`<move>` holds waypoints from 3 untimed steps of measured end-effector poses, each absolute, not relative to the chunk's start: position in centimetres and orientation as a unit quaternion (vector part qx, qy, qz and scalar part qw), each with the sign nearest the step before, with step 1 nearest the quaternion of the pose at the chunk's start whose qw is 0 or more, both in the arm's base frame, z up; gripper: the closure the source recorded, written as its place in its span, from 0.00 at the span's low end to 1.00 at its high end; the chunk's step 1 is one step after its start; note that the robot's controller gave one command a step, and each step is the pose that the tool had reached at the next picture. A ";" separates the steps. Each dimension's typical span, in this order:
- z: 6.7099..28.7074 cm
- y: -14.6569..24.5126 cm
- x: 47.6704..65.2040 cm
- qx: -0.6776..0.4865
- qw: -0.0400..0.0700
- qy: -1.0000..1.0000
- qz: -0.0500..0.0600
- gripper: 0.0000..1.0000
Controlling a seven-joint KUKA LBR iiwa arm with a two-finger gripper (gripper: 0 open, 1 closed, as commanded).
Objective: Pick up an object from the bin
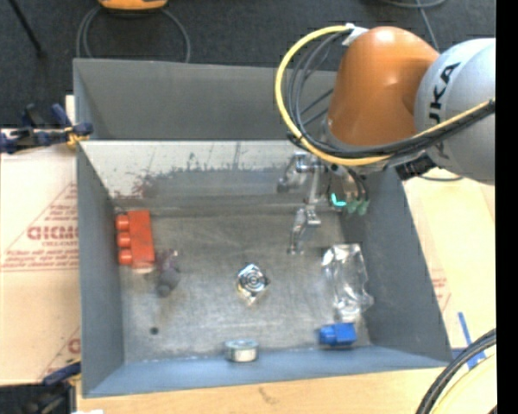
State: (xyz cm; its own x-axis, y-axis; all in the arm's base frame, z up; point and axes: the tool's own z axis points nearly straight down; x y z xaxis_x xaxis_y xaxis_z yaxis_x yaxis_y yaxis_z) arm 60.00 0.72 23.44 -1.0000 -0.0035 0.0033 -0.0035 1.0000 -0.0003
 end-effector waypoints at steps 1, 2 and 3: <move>9.6 -4.3 59.1 0.159 0.001 -0.987 0.000 0.00; 7.7 2.2 58.1 0.236 -0.002 -0.972 0.000 0.00; 7.8 4.0 56.7 0.225 -0.003 -0.974 0.000 0.00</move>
Offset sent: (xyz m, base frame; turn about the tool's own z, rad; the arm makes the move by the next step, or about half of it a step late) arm -0.0080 -0.0480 -0.1357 -0.3191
